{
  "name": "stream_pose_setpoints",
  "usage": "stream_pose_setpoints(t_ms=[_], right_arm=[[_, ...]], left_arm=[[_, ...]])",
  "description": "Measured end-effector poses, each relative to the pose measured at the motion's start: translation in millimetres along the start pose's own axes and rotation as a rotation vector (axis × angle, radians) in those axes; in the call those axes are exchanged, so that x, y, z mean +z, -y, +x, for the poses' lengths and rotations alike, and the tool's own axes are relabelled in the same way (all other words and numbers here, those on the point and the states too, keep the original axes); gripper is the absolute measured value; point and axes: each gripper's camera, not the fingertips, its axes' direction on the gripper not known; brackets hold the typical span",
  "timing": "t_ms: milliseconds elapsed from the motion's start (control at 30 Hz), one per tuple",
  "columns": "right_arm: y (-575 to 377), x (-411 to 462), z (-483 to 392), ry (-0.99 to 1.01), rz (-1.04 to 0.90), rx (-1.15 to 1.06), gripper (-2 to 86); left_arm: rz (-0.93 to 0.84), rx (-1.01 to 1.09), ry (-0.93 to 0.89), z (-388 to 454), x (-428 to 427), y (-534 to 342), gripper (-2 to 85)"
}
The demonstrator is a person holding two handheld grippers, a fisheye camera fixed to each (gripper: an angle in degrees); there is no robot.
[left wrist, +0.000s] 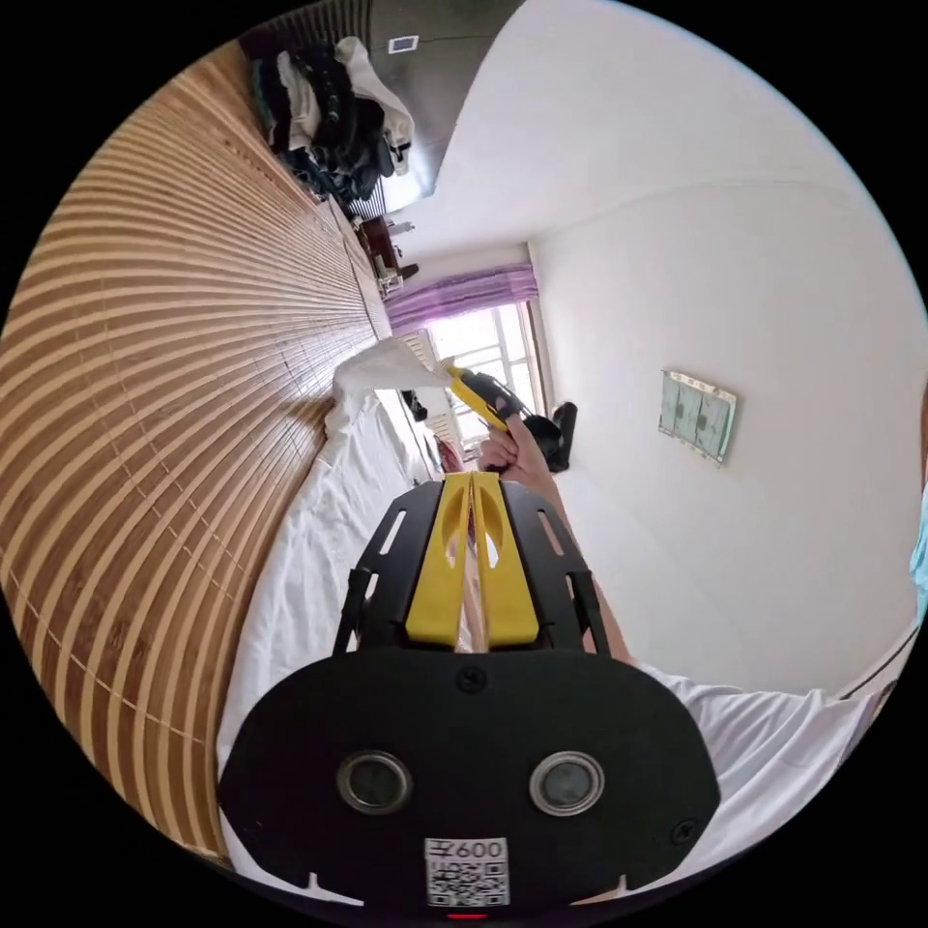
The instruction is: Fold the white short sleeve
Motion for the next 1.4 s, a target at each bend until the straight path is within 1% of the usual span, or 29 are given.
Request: stream_pose_setpoints(t_ms=[67, 133, 200, 300, 433, 500, 600, 667, 733, 833, 900, 1000, 1067, 1100, 1167, 1200, 1233, 1267, 1300, 1333, 1367, 1400], right_arm=[[-15, -17, 20, 0.008, 0.027, 0.03, -0.8], [-27, -29, 42, 0.081, 0.05, 0.104, -0.8], [-33, -34, 50, 0.061, 0.063, 0.119, -0.8], [-41, -26, 69, 0.017, 0.001, 0.18, -0.8], [-70, -25, 93, 0.024, 0.039, 0.282, -0.8], [-84, -27, 105, 0.006, 0.058, 0.347, -0.8], [-101, -32, 124, 0.04, 0.082, 0.413, -0.8], [-111, -35, 133, 0.027, 0.1, 0.436, -0.8], [-119, -38, 144, 0.01, 0.107, 0.43, -0.8], [-133, -39, 155, -0.056, 0.109, 0.42, -0.8], [-142, -34, 162, -0.062, 0.091, 0.397, -0.8], [-161, -24, 179, -0.056, 0.091, 0.435, -0.7], [-175, -22, 190, -0.038, 0.116, 0.466, -0.6], [-184, -28, 192, -0.038, 0.172, 0.47, -0.5], [-198, -41, 184, -0.066, 0.299, 0.45, -0.3], [-206, -50, 170, -0.086, 0.393, 0.418, 0.0], [-213, -55, 153, -0.086, 0.475, 0.375, 0.3], [-217, -55, 144, -0.077, 0.509, 0.359, 0.3], [-224, -53, 127, -0.037, 0.568, 0.334, 0.5], [-231, -48, 114, 0.017, 0.606, 0.298, 0.2], [-236, -45, 109, 0.044, 0.621, 0.287, 0.1], [-246, -37, 103, 0.088, 0.645, 0.268, 0.1]], left_arm=[[0.0, 0.051, 0.043, 6, 2, 0, 0.2], [0.003, 0.052, 0.033, 6, 4, 0, 0.3], [-0.001, 0.054, 0.004, 5, 8, -1, 0.3], [-0.039, 0.06, 0.022, 5, 18, -3, 0.2], [-0.046, 0.077, 0.037, 10, 27, -4, 0.1], [-0.031, 0.083, 0.06, 15, 28, -4, 0.2], [0.02, 0.104, 0.132, 24, 25, -7, 0.2], [0.085, 0.127, 0.179, 35, 22, -10, 0.2], [0.093, 0.128, 0.175, 39, 24, -10, 0.2], [0.049, 0.131, 0.184, 46, 38, -7, 0.3], [-0.019, 0.152, 0.208, 53, 57, -4, 0.5], [-0.114, 0.186, 0.255, 65, 82, -3, 1.1], [-0.2, 0.269, 0.33, 84, 107, -3, 2.1], [-0.22, 0.297, 0.357, 89, 113, -2, 2.4], [-0.3, 0.416, 0.47, 113, 135, 1, 4.1], [-0.321, 0.455, 0.494, 120, 142, 3, 4.7], [-0.36, 0.548, 0.557, 134, 157, 8, 5.8], [-0.383, 0.653, 0.638, 146, 176, 15, 6.9], [-0.401, 0.701, 0.666, 151, 186, 19, 7.5], [-0.465, 0.821, 0.663, 158, 210, 27, 8.8], [-0.571, 0.965, 0.647, 163, 236, 31, 9.4], [-0.622, 1.029, 0.659, 163, 249, 33, 9.6]])
